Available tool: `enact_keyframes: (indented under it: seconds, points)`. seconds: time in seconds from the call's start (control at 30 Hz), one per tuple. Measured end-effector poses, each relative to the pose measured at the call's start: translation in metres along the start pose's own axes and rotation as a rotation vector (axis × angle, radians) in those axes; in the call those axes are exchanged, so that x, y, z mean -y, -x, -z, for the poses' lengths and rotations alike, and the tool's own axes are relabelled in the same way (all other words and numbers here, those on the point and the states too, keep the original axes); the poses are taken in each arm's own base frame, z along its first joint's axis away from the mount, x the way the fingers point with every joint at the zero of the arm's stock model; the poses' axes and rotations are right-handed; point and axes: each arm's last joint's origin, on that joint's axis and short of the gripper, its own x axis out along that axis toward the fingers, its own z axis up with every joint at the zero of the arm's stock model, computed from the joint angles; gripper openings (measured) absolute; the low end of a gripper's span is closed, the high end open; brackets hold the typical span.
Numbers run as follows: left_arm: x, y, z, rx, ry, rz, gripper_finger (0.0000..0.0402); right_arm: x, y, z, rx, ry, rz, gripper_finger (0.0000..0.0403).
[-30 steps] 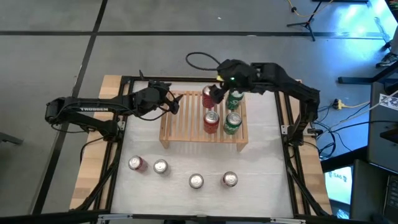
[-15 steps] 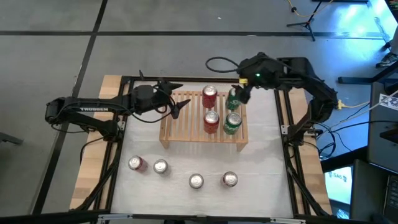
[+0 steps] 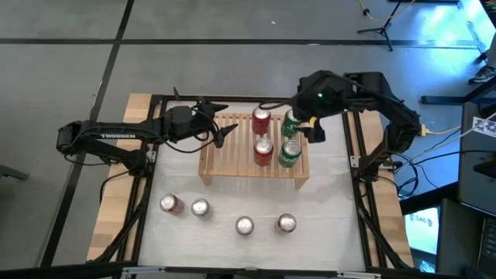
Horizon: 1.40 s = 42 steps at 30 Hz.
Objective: Place canned beverage on shelf
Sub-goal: Adjust the green soda can on the shelf
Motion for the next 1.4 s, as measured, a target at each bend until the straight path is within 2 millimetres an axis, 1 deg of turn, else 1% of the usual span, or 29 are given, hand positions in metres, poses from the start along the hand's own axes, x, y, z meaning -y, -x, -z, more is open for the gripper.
enact_keyframes:
  seconds: [0.07, 0.17, 0.4, 0.53, 0.6, 0.73, 0.9, 1.03, 1.27, 1.4]
  points:
    - [0.000, 0.000, 0.000, 0.000, 0.005, 0.000, 0.0373, 0.005, -0.002, 0.002, 0.001, 0.027, -0.012, 0.0383]
    - [0.000, 0.000, 0.000, -0.001, 0.004, 0.001, 0.0373, 0.018, -0.003, 0.009, 0.013, 0.024, -0.042, 0.0383]
    - [0.000, 0.000, 0.000, -0.001, 0.004, 0.001, 0.0373, 0.051, -0.004, 0.030, 0.041, -0.079, -0.081, 0.0383]
    - [0.000, 0.000, 0.000, -0.002, 0.004, 0.001, 0.0373, 0.061, -0.015, 0.040, 0.054, -0.138, -0.176, 0.0383]
    - [0.000, 0.000, 0.000, -0.003, 0.004, 0.001, 0.0373, 0.062, -0.024, 0.043, 0.026, -0.132, -0.192, 0.0383]
    - [0.000, 0.000, 0.000, -0.003, 0.003, 0.001, 0.0373, 0.062, -0.037, 0.048, -0.041, -0.054, -0.188, 0.0383]
    - [0.000, 0.000, 0.000, -0.003, 0.003, 0.001, 0.0373, 0.059, -0.052, 0.052, -0.094, -0.056, -0.225, 0.0383]
    - [0.000, 0.000, 0.000, -0.004, 0.003, 0.001, 0.0373, 0.058, -0.059, 0.055, -0.113, -0.038, -0.244, 0.0383]
    - [0.000, 0.000, 0.000, -0.004, 0.003, 0.001, 0.0373, 0.057, -0.064, 0.057, -0.129, -0.037, -0.256, 0.0383]
    - [0.000, 0.000, 0.000, -0.004, 0.003, 0.001, 0.0373, 0.055, -0.073, 0.061, -0.161, -0.040, -0.280, 0.0383]
